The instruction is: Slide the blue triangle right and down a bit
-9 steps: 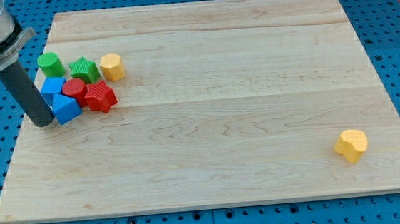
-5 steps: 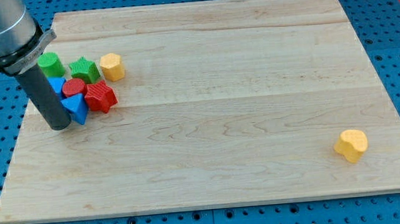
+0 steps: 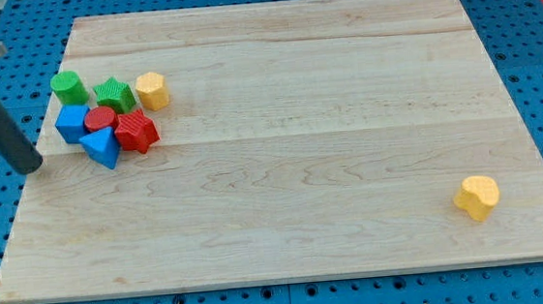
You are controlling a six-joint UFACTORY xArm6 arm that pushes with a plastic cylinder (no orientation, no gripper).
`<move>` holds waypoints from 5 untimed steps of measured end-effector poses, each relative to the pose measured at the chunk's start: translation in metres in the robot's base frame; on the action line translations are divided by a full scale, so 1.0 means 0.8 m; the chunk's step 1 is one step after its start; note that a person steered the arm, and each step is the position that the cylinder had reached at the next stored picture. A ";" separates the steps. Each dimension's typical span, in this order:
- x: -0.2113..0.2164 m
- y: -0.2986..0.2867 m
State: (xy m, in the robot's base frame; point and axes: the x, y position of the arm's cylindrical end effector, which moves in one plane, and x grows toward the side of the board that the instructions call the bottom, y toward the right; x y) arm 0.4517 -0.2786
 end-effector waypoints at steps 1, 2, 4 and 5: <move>-0.014 0.042; -0.014 0.085; 0.014 0.202; 0.032 0.184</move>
State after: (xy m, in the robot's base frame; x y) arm 0.4772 -0.1314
